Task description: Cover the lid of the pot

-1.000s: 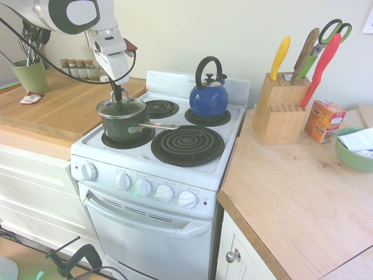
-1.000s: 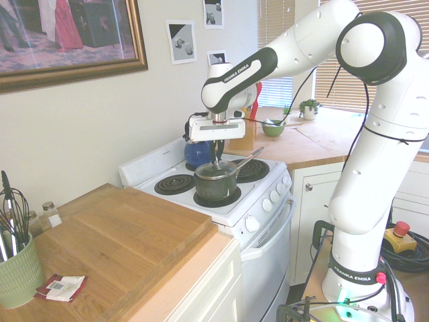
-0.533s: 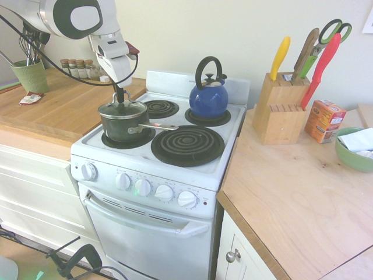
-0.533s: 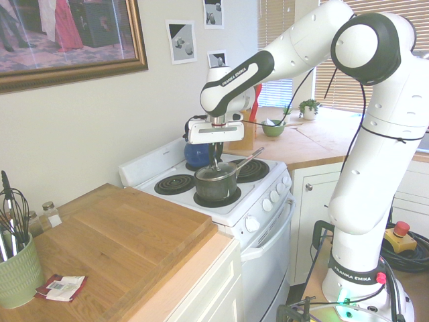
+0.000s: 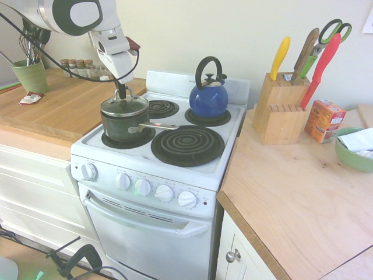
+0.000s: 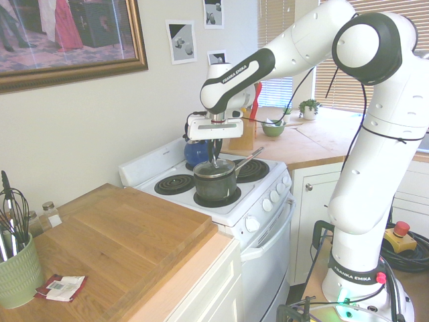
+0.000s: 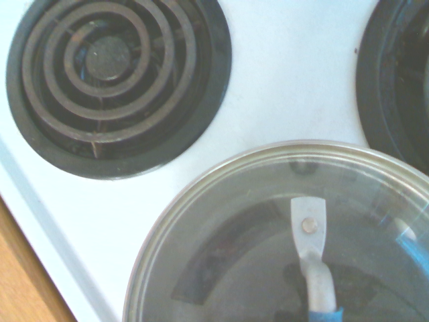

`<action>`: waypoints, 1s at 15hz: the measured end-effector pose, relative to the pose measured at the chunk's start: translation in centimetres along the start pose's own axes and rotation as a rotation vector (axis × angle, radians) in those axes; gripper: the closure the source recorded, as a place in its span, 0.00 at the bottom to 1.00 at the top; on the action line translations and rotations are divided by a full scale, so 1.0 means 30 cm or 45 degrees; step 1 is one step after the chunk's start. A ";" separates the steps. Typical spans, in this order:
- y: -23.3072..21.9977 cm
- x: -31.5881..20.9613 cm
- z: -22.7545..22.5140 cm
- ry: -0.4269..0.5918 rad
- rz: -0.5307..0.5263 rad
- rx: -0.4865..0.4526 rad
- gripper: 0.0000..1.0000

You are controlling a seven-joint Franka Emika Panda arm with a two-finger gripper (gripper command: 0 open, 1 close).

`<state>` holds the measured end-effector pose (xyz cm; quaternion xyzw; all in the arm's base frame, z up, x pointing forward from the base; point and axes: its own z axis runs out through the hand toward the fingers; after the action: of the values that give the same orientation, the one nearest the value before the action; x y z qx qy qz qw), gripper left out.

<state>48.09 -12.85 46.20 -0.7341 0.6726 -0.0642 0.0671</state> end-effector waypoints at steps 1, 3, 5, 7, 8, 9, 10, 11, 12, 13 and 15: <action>-0.005 -0.008 -0.003 0.001 -0.007 0.002 1.00; -0.010 -0.022 0.004 -0.001 -0.017 -0.004 1.00; -0.007 -0.019 0.020 -0.003 -0.014 -0.016 1.00; 0.008 -0.007 0.038 -0.005 -0.003 -0.030 1.00; 0.013 -0.006 0.044 -0.005 -0.001 -0.032 1.00; 0.016 -0.010 0.046 -0.005 -0.003 -0.030 1.00; 0.017 -0.017 0.048 -0.005 -0.008 -0.030 1.00; 0.019 -0.024 0.049 -0.005 -0.013 -0.031 1.00; 0.021 -0.028 0.051 -0.004 -0.015 -0.029 1.00; 0.021 -0.032 0.051 -0.002 -0.015 -0.025 1.00; 0.030 -0.043 0.061 -0.001 0.001 -0.020 1.00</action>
<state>47.43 -11.62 44.22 -0.7345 0.6733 -0.0586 0.0616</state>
